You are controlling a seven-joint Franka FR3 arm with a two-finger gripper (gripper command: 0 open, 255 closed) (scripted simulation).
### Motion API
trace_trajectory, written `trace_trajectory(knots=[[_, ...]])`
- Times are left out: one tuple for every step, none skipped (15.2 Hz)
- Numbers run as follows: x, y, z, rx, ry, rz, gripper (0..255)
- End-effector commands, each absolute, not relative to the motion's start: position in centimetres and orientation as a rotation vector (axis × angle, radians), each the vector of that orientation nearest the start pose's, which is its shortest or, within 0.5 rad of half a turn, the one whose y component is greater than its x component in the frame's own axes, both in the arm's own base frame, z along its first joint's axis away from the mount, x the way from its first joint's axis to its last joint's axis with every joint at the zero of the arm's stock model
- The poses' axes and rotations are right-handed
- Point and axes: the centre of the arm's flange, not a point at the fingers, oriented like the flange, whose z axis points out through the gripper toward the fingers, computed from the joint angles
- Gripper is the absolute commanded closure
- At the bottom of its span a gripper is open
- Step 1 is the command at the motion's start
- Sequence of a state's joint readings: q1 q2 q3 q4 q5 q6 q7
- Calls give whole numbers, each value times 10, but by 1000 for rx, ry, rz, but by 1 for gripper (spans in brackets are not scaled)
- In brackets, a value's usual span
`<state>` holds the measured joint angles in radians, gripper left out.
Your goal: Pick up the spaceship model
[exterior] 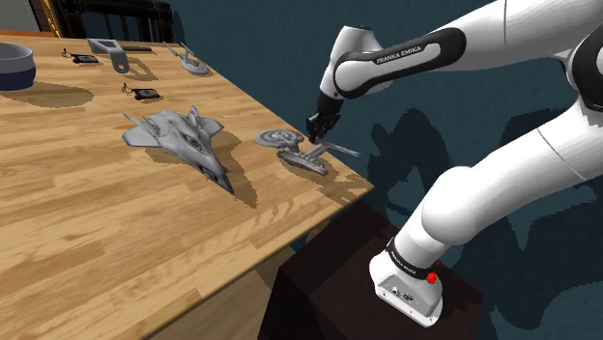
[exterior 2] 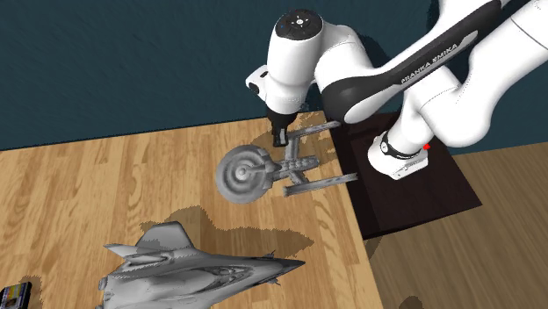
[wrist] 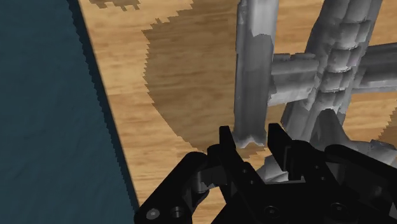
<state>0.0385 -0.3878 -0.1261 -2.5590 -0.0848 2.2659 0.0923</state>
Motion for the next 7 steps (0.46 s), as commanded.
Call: trace_trajectory(knots=[[416, -39, 419, -3151, 192, -149, 255], [416, -39, 425, -3151, 192, -149, 255], [416, -39, 430, -3151, 192, -149, 255], [416, -39, 435, -3151, 192, -149, 255], [416, -39, 441, -3151, 192, -149, 255], [416, -39, 441, -3151, 192, -149, 255], [416, -39, 441, -3151, 192, -149, 255]])
